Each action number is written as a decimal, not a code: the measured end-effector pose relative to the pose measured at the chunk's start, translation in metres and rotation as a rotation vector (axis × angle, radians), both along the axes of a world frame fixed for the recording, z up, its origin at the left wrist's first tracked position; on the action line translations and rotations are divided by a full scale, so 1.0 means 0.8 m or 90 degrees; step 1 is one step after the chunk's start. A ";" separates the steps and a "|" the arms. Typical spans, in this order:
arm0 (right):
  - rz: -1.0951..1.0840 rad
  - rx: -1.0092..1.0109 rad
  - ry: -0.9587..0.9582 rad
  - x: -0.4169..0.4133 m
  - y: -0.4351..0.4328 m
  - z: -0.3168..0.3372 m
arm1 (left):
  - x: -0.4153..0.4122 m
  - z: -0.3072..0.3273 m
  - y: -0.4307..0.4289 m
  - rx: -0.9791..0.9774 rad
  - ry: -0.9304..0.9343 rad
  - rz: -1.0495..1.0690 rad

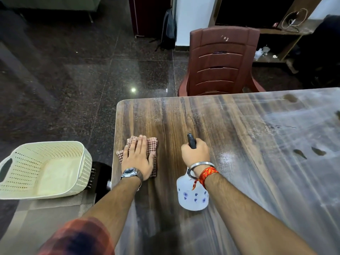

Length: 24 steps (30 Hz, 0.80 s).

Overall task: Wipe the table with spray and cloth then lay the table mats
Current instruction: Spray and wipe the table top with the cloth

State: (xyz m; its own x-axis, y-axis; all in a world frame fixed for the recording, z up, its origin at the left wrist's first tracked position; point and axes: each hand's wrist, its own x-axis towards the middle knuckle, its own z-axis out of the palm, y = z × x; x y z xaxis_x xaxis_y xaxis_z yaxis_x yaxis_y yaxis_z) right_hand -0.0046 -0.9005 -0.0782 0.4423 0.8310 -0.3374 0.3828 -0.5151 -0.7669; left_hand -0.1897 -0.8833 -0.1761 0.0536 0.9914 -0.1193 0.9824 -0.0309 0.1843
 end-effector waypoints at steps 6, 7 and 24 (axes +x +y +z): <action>0.013 -0.011 0.031 0.011 0.023 -0.016 | -0.024 0.000 0.078 0.069 0.052 0.079; 0.009 -0.010 0.039 0.012 0.026 -0.017 | -0.025 0.001 0.095 0.056 0.058 0.091; -0.146 -0.013 0.254 0.095 0.080 -0.017 | 0.070 -0.015 0.257 -0.004 0.067 0.090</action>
